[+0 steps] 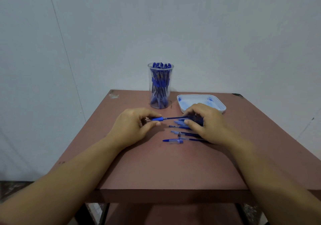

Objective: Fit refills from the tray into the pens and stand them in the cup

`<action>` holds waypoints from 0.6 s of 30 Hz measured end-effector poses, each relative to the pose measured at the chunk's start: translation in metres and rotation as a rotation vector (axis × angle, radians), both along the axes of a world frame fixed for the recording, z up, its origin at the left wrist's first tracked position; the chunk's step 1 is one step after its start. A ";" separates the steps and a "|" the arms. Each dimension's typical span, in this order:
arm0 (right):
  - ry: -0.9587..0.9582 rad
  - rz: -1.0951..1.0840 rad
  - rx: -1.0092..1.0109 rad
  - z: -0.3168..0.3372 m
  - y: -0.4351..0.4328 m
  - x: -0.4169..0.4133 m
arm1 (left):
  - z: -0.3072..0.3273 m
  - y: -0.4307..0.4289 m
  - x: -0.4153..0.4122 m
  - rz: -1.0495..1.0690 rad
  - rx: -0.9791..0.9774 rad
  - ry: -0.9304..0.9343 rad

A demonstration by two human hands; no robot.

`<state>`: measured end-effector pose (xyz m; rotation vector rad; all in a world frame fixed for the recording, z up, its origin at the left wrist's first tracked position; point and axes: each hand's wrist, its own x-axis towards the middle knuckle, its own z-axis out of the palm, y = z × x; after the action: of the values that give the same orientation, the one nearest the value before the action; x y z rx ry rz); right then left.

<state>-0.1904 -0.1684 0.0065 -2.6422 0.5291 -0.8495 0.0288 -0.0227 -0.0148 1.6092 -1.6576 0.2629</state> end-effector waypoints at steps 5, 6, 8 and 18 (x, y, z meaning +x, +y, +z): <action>0.054 0.104 0.038 0.000 0.013 0.008 | -0.002 -0.002 -0.002 -0.023 0.015 0.016; 0.059 0.115 0.037 -0.001 0.014 0.009 | -0.002 -0.002 -0.003 -0.023 0.010 0.019; 0.032 0.087 0.040 -0.002 0.012 0.008 | -0.002 -0.001 -0.002 -0.020 -0.004 0.029; -0.019 0.099 0.058 -0.004 0.016 0.013 | -0.004 -0.002 -0.003 -0.043 0.004 0.009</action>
<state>-0.1770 -0.1523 0.0024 -2.5810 0.4085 -0.8163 0.0260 -0.0248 -0.0189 1.5737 -1.6844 0.2306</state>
